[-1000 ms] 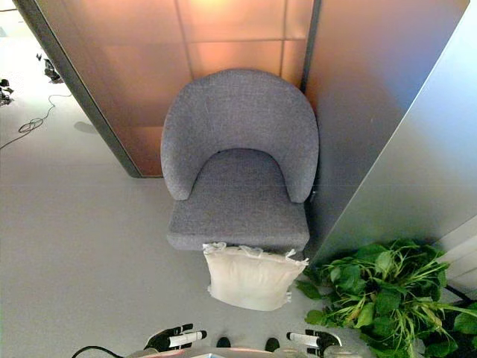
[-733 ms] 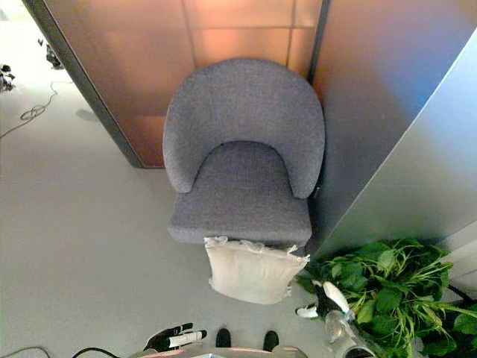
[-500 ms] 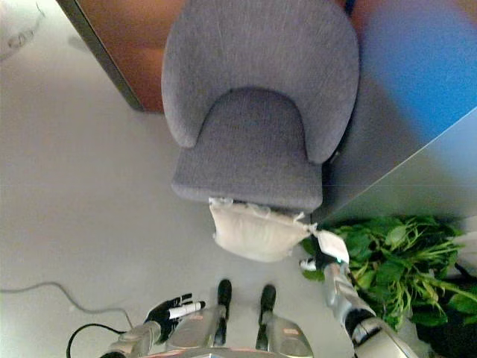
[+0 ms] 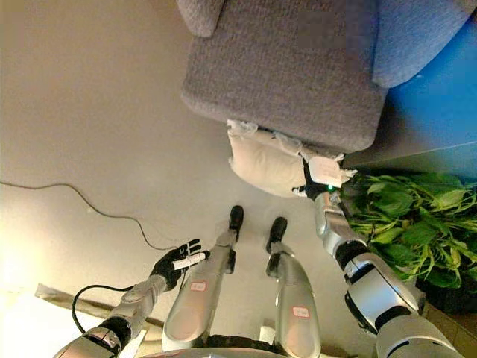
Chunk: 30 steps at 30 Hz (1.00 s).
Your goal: Pick up the pillow and put it on the sofa.
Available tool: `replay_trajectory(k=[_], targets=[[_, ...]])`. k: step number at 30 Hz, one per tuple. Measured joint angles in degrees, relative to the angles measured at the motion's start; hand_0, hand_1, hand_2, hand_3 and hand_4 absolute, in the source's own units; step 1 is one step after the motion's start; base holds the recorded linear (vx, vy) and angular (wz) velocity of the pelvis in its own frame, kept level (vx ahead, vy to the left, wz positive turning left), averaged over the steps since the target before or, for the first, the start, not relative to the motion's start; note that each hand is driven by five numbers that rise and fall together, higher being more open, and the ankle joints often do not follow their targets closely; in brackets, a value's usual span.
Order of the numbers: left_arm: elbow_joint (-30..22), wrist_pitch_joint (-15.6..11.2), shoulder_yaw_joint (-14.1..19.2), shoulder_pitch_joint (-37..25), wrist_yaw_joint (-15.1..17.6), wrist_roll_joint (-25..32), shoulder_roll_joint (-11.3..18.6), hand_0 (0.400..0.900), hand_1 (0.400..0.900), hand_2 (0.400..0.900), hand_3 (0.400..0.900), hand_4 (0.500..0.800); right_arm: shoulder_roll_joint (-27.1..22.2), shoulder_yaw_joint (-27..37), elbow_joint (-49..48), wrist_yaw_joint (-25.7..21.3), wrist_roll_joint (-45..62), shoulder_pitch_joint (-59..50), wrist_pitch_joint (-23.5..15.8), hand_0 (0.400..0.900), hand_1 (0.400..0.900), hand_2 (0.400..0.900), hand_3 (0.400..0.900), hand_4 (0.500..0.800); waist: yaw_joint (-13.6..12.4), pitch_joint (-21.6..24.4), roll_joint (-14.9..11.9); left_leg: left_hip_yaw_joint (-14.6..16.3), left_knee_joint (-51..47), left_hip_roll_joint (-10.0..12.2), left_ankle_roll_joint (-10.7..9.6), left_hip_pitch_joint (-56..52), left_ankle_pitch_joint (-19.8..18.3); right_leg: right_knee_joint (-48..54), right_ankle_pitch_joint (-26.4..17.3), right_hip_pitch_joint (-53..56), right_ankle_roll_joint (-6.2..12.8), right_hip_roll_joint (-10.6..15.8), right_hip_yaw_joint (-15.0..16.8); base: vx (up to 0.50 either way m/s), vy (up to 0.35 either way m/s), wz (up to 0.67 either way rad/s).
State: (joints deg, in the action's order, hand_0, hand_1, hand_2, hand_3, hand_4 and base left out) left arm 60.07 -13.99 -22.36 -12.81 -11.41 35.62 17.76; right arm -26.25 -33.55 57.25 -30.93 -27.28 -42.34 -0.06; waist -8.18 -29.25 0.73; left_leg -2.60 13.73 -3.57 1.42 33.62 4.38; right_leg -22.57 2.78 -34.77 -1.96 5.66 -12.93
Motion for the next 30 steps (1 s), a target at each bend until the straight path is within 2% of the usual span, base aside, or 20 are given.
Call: replay_trajectory(k=[5,10,11,12,13,19,21,30], targets=[[-5.3,-1.5,-1.4,0.0,-0.7,4.0,0.4,0.9,0.9,0.9,0.9,0.8,-2.2,-0.6,-0.6,-0.1,1.3,-5.8,1.2,0.9,0.9,0.9,0.9,0.8,-0.3,-0.3,0.5,-0.1,5.5,-1.4,0.3,10.1,0.1,-6.9,1.0,-10.4,0.2,1.9,1.0,-0.01,0.07,0.15],[-9.9,-3.7,-2.8,0.0,-2.6,8.2,0.8,0.9,0.9,0.9,0.9,0.8,-3.4,-2.3,0.2,-0.4,2.4,-11.3,2.5,0.9,0.9,0.9,0.9,0.8,-0.8,-0.5,1.5,-0.2,11.9,-2.4,0.8,20.0,-0.8,-13.9,2.3,-20.0,0.1,2.7,2.7,0.0,0.043,0.06],[-11.0,-4.1,-3.2,0.0,-2.9,8.7,1.0,0.9,0.9,0.9,0.9,0.8,-3.6,-2.3,0.9,-1.2,2.5,-12.3,2.7,0.849,0.849,0.849,0.849,0.769,-1.1,-0.5,1.6,-0.1,13.0,-2.6,0.9,21.7,-0.9,-15.0,2.3,-21.8,0.14,2.6,3.4,0.0,0.041,-0.04],[-11.9,-4.4,-3.4,0.0,-2.9,9.4,1.1,0.9,0.9,0.9,0.9,0.8,-3.7,-2.3,1.7,-1.6,2.7,-13.3,3.1,0.502,0.502,0.502,0.502,0.561,-1.5,-0.5,1.7,0.1,14.1,-2.6,0.9,23.2,-0.9,-15.9,2.4,-23.4,0.2,2.5,4.0,0.01,0.039,-0.03],[-12.5,-4.7,-3.4,0.0,-3.0,10.2,1.2,0.9,0.9,0.9,0.9,0.8,-3.7,-2.3,2.3,-2.0,3.1,-14.3,3.2,0.4,0.4,0.4,0.4,0.5,-1.6,-0.5,1.9,0.1,15.2,-2.7,0.9,24.7,-0.9,-16.8,2.4,-24.8,0.2,2.3,4.5,0.01,0.041,-0.04],[-14.0,-6.2,-4.8,0.1,-2.9,12.5,1.6,0.9,0.9,0.9,0.9,0.8,-4.6,-2.8,4.2,-3.4,4.2,-18.3,3.3,0.4,0.4,0.4,0.4,0.5,-2.5,-0.4,2.1,0.1,17.3,-2.7,0.7,27.7,-0.9,-18.9,2.4,-28.1,0.26,1.7,5.6,0.04,0.03,-0.04],[-15.0,-6.3,-5.2,0.2,-2.8,12.6,1.5,0.9,0.9,0.9,0.9,0.8,-5.2,-4.0,4.8,-3.3,4.2,-19.5,3.2,0.4,0.4,0.4,0.4,0.5,-3.2,-0.4,2.1,0.2,17.5,-2.7,0.6,28.4,-0.8,-19.1,2.4,-28.8,0.26,1.2,6.3,0.0,0.016,-0.01],[-15.4,-7.5,-5.5,0.5,-2.8,12.6,1.5,0.9,0.9,0.9,0.9,0.8,-5.1,-6.1,5.2,-1.6,4.3,-20.4,1.9,0.4,0.4,0.4,0.4,0.5,-3.3,-0.4,2.4,0.2,17.6,-2.6,0.3,28.9,-0.6,-18.7,2.2,-29.3,0.13,1.0,6.3,-0.02,0.016,-0.06]])
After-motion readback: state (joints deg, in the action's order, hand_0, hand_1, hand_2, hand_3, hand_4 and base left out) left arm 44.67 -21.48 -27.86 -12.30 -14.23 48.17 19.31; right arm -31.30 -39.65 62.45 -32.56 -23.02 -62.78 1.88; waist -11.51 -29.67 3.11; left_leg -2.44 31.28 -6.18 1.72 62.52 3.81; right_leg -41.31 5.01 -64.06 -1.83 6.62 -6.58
